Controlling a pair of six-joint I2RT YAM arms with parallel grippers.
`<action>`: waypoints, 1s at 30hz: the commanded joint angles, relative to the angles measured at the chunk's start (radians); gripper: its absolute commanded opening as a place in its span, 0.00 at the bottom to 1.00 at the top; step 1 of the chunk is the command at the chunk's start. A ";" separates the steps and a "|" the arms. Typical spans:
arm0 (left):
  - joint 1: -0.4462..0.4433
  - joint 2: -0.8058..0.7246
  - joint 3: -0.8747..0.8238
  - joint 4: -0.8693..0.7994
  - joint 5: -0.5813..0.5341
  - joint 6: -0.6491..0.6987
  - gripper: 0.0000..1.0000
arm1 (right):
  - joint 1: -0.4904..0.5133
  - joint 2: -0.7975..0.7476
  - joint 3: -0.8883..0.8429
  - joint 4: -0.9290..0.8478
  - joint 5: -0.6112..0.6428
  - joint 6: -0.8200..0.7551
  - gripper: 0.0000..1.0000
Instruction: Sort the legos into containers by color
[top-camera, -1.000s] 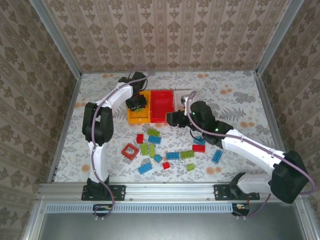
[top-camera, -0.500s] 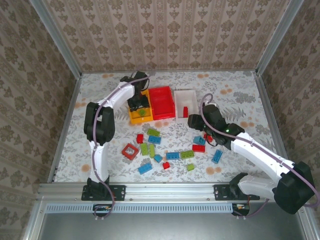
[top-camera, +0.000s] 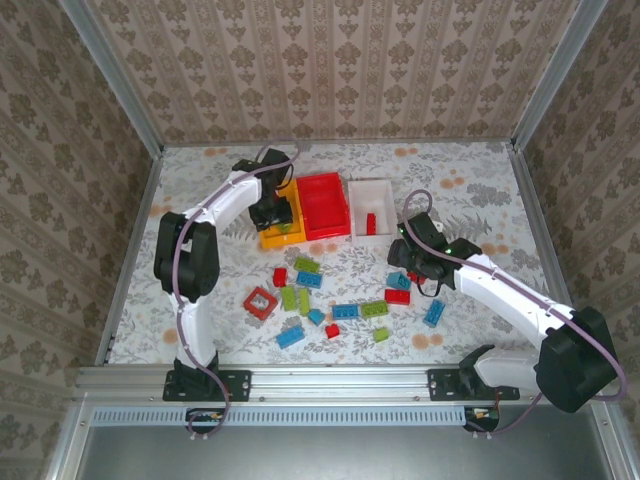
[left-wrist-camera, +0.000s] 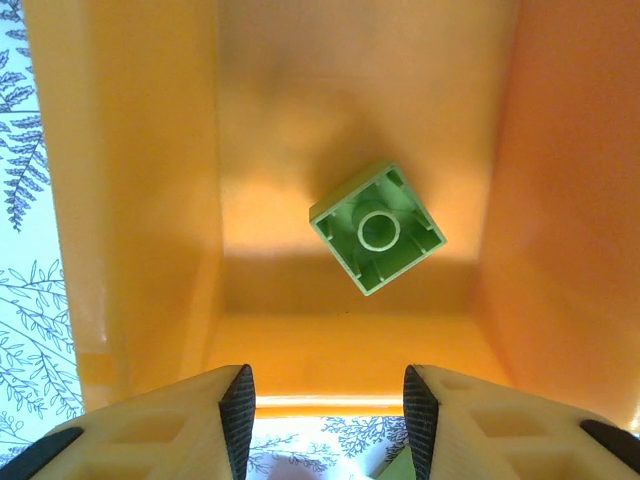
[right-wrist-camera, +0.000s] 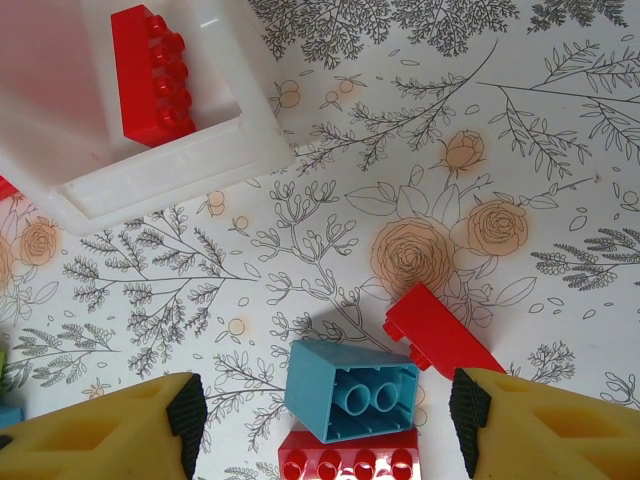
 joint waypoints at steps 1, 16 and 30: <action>0.002 -0.054 -0.005 0.015 -0.020 0.049 0.46 | -0.005 -0.008 0.009 -0.023 0.000 0.003 0.69; -0.154 -0.357 -0.179 0.202 0.202 0.296 0.59 | -0.172 -0.049 -0.039 -0.411 -0.055 0.179 0.74; -0.327 -0.671 -0.531 0.410 0.396 0.266 0.64 | -0.255 0.066 -0.252 -0.175 -0.255 0.194 0.59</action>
